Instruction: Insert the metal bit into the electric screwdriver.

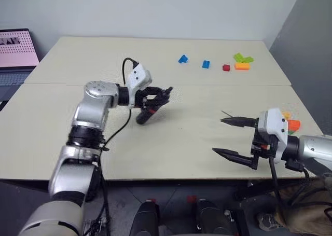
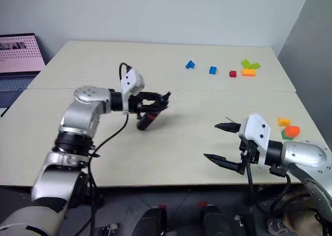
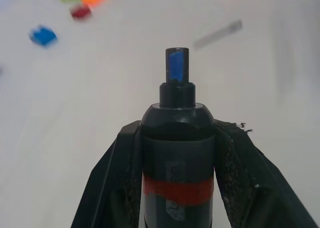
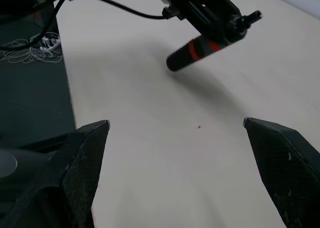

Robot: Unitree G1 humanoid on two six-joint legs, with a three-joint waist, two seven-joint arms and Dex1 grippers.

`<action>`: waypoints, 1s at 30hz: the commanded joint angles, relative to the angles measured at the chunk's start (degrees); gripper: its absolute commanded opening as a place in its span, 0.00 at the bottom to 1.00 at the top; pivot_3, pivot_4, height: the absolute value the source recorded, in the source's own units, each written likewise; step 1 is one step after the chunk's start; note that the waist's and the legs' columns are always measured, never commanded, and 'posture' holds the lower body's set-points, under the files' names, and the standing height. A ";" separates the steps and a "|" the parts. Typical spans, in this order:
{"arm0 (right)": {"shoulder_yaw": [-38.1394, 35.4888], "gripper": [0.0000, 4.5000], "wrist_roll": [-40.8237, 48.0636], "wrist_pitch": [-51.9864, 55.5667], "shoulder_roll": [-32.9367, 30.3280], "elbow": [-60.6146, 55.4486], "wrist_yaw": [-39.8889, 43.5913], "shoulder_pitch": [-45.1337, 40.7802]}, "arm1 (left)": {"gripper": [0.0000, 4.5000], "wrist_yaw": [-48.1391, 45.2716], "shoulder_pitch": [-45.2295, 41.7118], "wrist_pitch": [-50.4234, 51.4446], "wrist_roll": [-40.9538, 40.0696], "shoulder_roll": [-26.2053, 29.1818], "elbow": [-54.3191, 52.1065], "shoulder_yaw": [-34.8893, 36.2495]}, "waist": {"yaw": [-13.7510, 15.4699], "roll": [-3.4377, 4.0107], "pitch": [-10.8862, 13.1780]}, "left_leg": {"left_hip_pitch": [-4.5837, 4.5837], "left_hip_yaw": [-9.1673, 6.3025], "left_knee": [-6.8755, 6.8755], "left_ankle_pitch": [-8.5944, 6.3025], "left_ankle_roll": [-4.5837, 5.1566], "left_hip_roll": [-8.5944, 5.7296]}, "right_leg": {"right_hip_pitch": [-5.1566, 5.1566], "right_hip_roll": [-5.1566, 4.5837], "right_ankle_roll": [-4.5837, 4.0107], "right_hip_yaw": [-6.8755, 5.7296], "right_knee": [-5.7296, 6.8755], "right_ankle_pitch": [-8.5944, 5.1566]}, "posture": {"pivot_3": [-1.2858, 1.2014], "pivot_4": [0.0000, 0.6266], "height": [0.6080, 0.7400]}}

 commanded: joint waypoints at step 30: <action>5.90 1.00 -9.28 -2.14 -5.72 15.01 5.63 -11.26 | 0.36 34.74 35.59 -5.67 -3.68 -13.68 -34.44 -0.53 | -0.14 0.05 -0.08 | 0.47 0.19 -0.11 -0.01 -0.01 -0.01 | 0.30 0.01 -0.34 0.21 -0.10 -0.19 | 0.52 0.24 1.00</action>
